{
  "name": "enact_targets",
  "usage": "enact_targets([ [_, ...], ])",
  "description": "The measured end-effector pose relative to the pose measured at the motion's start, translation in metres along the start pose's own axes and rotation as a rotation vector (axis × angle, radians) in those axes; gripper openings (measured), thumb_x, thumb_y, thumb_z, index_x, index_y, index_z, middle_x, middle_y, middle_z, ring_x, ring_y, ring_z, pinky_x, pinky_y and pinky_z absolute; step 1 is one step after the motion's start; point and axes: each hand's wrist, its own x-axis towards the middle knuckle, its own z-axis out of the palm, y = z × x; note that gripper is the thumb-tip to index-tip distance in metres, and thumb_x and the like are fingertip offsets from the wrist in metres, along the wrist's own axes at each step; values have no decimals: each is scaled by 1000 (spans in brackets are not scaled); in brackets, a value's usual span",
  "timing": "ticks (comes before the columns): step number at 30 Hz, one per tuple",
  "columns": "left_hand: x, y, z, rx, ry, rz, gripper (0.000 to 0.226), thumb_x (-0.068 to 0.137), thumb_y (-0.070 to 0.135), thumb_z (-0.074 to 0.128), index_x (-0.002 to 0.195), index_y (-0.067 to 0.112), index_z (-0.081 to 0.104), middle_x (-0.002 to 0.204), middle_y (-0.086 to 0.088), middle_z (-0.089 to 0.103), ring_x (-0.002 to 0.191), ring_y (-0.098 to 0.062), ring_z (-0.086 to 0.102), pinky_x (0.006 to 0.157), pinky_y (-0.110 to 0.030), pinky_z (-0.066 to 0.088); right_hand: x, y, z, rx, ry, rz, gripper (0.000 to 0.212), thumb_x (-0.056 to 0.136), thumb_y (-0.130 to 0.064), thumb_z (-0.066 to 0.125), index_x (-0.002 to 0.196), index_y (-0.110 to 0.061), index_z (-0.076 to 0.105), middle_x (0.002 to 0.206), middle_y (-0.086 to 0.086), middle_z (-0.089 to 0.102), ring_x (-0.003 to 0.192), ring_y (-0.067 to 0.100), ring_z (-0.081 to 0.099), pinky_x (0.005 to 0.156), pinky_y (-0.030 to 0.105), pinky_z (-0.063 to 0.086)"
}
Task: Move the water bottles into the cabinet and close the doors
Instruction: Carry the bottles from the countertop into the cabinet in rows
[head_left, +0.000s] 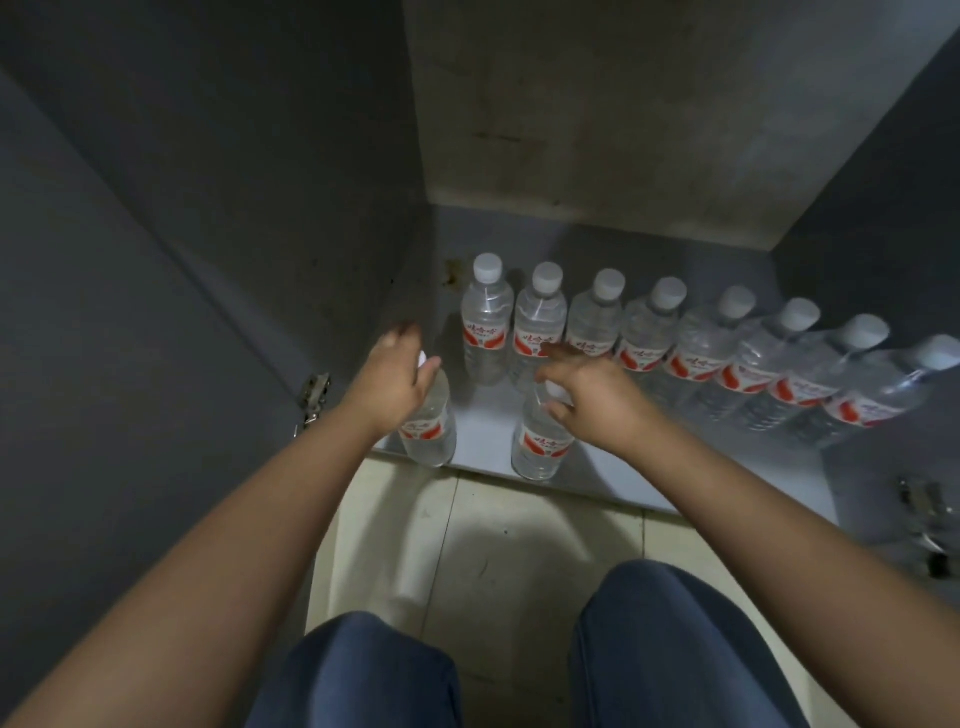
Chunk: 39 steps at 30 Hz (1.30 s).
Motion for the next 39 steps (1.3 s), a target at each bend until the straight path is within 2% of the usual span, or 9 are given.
enact_targets([
  [5, -9, 4, -1, 217, -1, -49, 38, 98, 29, 42, 120, -1, 42, 128, -22, 45, 119, -36, 47, 94, -42, 42, -4, -2, 6, -14, 37, 33, 48, 91, -14, 56, 137, -11, 43, 153, 10, 33, 137, 24, 38, 111, 30, 33],
  [8, -16, -3, -5, 309, 15, -127, 39, 100, 32, 35, 120, -1, 41, 126, -21, 48, 111, -36, 57, 87, -40, 47, -1, -7, 2, -62, 22, 103, 53, 90, -22, 58, 139, -14, 39, 144, 12, 44, 128, 27, 47, 103, 32, 41],
  [11, -14, -16, -12, 302, 39, -193, 40, 100, 32, 34, 119, -3, 41, 126, -21, 48, 110, -35, 59, 87, -40, 48, 5, -17, -4, -96, 5, 173, 32, 90, -21, 55, 121, -11, 57, 121, 13, 63, 112, 27, 59, 89, 29, 48],
  [13, -11, -24, -16, 243, 47, -245, 39, 100, 30, 35, 120, -4, 40, 126, -23, 47, 111, -38, 59, 88, -43, 48, 13, -30, -6, -92, -19, 141, 24, 89, -16, 56, 111, -9, 63, 114, 14, 67, 107, 28, 62, 87, 30, 50],
  [17, -4, -30, -26, 82, 6, -301, 36, 100, 22, 38, 124, -5, 35, 129, -25, 38, 116, -44, 52, 97, -46, 42, 41, -58, -6, -111, -71, 51, 22, 86, -9, 56, 107, -6, 64, 112, 18, 66, 106, 32, 62, 86, 33, 51],
  [20, -2, -32, -28, 80, -46, -261, 35, 98, 14, 40, 126, -6, 32, 133, -26, 34, 118, -43, 52, 100, -45, 41, 69, -73, -9, -95, -66, 17, 3, 87, -12, 56, 88, -11, 59, 113, 22, 64, 107, 33, 60, 86, 31, 49],
  [24, 1, -37, -30, 63, -79, -258, 34, 98, 13, 41, 126, -5, 33, 134, -26, 33, 121, -42, 50, 102, -42, 40, 106, -88, -9, -12, -6, 15, 26, 88, -22, 61, 106, -4, 63, 119, 22, 62, 113, 34, 57, 91, 31, 47],
  [31, 9, -41, -27, 71, -64, -253, 34, 98, 13, 42, 125, -6, 33, 134, -26, 33, 119, -42, 51, 100, -42, 40, 153, -94, -12, -34, 131, -51, 27, 88, -14, 56, 108, 1, 64, 118, 23, 65, 114, 35, 58, 94, 33, 47],
  [39, 10, -43, -21, 95, -60, -248, 32, 98, 12, 43, 124, -4, 33, 132, -25, 33, 116, -43, 52, 99, -45, 41, 174, -79, 0, -139, 88, 18, 27, 91, -12, 53, 115, -1, 61, 123, 21, 62, 117, 34, 56, 97, 35, 47],
])
